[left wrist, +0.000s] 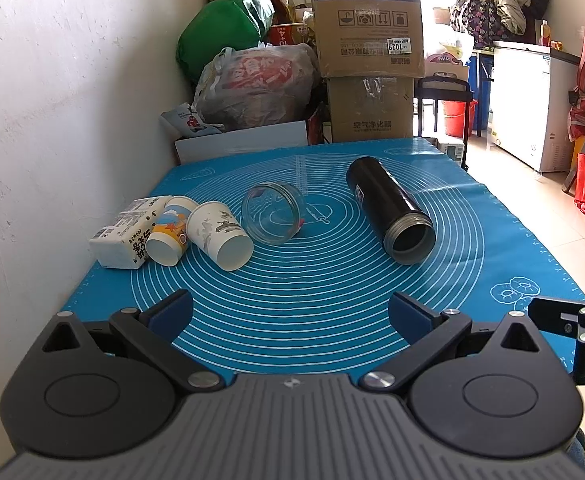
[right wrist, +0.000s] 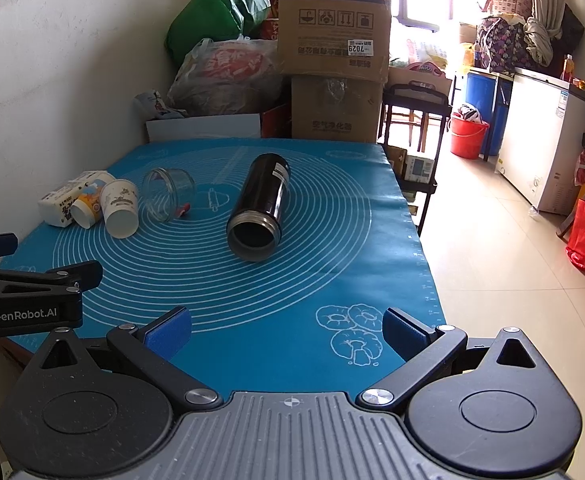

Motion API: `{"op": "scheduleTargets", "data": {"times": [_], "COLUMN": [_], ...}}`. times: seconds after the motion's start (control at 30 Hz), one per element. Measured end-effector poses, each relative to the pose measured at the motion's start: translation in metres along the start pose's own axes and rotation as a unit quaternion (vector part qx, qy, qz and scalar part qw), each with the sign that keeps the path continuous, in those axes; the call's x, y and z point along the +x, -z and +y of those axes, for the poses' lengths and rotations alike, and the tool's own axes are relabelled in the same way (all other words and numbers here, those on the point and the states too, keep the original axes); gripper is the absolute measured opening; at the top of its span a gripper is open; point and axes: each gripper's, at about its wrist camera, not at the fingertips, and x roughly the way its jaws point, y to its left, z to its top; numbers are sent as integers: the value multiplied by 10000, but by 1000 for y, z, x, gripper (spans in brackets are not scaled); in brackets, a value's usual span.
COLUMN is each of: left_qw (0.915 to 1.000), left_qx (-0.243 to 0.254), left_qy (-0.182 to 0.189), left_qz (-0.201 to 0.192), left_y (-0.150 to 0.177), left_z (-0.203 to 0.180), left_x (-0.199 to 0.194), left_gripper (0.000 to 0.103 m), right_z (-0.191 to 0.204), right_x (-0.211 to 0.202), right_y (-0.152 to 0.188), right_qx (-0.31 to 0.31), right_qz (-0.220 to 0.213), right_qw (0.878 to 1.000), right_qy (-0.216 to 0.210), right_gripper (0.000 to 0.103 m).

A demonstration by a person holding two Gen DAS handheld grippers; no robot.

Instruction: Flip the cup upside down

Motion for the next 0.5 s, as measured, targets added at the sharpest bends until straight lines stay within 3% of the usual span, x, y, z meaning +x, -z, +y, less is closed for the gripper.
{"op": "scheduleTargets", "data": {"times": [0.5], "left_qw": [10000], "left_qx": [21], "left_qy": [0], "left_qz": [19], "left_y": [0], "left_z": [0], "left_x": [0], "left_gripper": [102], "right_z": [2], "right_x": [2], "right_y": [1], "right_qx": [-33], "right_qz": [23], "right_qw": [10000], "right_qy": [0], "right_gripper": [103]}}
